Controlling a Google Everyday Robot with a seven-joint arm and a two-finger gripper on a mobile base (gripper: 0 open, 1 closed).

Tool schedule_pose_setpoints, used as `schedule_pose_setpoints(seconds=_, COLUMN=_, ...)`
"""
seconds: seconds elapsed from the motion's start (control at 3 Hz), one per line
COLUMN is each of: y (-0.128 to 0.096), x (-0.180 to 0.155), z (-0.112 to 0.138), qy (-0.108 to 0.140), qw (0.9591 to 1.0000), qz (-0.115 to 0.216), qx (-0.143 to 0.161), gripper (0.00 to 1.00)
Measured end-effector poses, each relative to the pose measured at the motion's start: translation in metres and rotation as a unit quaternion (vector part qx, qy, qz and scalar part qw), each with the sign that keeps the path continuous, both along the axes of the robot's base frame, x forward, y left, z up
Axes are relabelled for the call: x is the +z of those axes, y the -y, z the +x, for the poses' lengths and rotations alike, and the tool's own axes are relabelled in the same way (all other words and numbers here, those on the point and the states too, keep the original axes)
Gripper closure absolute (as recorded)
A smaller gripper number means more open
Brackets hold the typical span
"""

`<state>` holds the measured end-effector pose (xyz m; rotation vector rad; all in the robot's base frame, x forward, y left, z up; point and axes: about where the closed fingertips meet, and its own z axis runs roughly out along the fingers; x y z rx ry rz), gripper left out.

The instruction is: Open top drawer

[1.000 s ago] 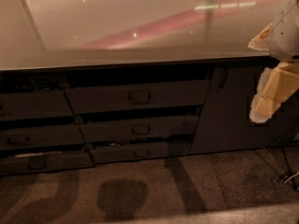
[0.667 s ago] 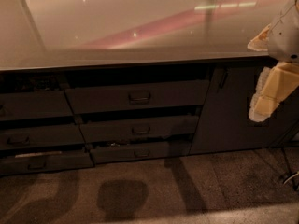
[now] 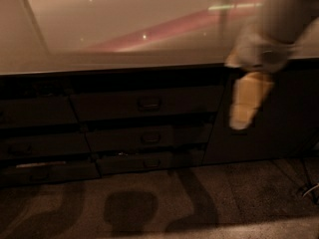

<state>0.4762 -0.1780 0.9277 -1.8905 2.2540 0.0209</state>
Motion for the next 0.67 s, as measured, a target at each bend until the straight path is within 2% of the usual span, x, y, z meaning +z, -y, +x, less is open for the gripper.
schedule_pose_setpoints(seconds=0.33, y=-0.0464, x=-0.0350, z=0.0121, qy=-0.036, qw=0.9974, qz=-0.036, qx=0.052, gripper=0.00)
schedule_pose_setpoints(seconds=0.67, y=-0.0499, x=-0.0338, z=0.0157, qy=-0.027, qw=0.9976, qz=-0.034, qx=0.053, gripper=0.00)
